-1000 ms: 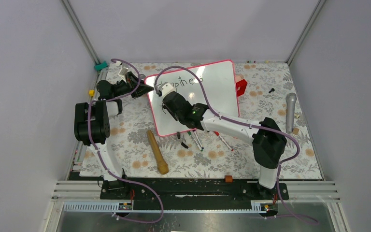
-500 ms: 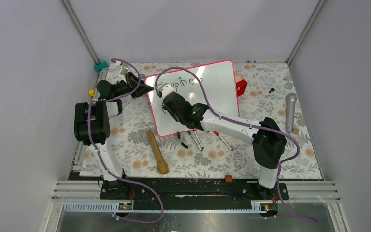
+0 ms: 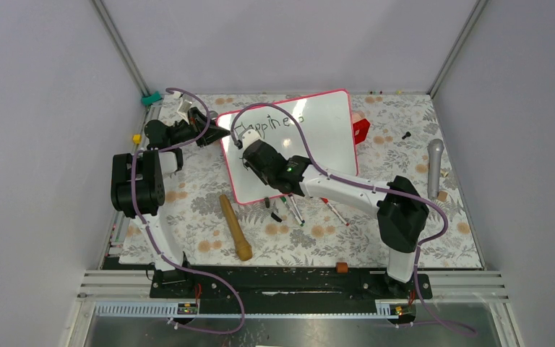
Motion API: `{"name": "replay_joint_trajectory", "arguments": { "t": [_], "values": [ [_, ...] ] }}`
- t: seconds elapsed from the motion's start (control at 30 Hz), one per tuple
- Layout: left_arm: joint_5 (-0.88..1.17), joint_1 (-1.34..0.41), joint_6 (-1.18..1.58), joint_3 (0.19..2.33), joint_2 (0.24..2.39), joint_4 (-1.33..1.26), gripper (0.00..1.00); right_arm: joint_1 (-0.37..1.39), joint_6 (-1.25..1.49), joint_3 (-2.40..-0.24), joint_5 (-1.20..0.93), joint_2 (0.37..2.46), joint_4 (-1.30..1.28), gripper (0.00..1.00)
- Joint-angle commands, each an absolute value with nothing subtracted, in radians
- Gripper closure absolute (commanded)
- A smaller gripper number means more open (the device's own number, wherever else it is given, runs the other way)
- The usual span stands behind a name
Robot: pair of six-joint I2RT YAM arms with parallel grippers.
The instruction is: Write a sentence on the whiteboard
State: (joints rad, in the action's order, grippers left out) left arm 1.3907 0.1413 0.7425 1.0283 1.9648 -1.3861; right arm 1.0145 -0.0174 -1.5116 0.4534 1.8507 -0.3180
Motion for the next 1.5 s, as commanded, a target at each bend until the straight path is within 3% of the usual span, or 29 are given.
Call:
{"name": "replay_joint_trajectory", "arguments": {
  "t": [0.0,1.47],
  "values": [
    [1.652,0.120,0.601,1.011,1.985,-1.468,1.00,1.026,-0.007,-1.522,0.472,1.847,-0.330,1.00],
    [1.654,0.120,0.603,1.012,1.986,-1.468,1.00,1.022,-0.067,-1.672,0.593,1.925,-0.371,1.00]
  ]
}}
